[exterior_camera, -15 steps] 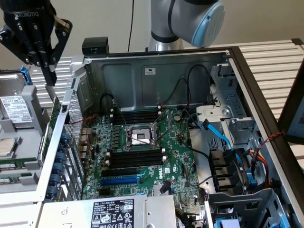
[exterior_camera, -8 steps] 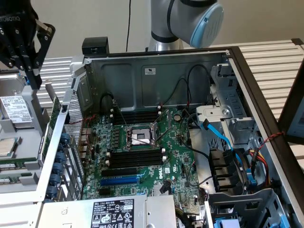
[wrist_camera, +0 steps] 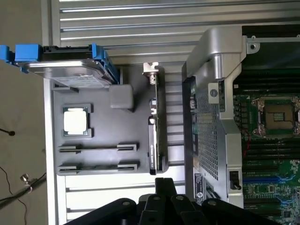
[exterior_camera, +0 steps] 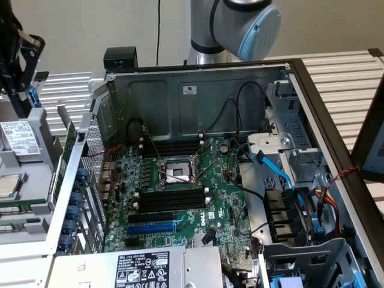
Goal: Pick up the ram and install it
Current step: 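Reach for the ram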
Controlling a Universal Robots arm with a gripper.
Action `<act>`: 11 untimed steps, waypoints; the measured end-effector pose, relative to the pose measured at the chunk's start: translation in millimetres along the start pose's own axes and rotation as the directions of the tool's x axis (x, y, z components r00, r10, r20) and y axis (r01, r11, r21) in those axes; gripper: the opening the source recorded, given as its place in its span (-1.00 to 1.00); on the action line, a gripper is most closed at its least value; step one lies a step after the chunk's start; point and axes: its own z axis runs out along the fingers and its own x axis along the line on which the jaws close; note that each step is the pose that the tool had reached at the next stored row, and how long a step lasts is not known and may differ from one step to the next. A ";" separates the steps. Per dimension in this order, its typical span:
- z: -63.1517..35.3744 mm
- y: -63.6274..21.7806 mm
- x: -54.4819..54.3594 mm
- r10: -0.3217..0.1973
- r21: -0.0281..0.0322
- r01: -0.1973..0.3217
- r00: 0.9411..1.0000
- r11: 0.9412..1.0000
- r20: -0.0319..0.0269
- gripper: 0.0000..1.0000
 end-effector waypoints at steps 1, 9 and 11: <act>0.2 -0.3 4.5 0.000 0.000 0.000 1.000 1.000 0.000 -0.79; 2.1 -3.0 40.8 0.000 0.000 0.000 1.000 1.000 0.000 -0.79; 2.6 -3.7 49.5 0.000 0.000 0.000 1.000 1.000 0.000 -0.79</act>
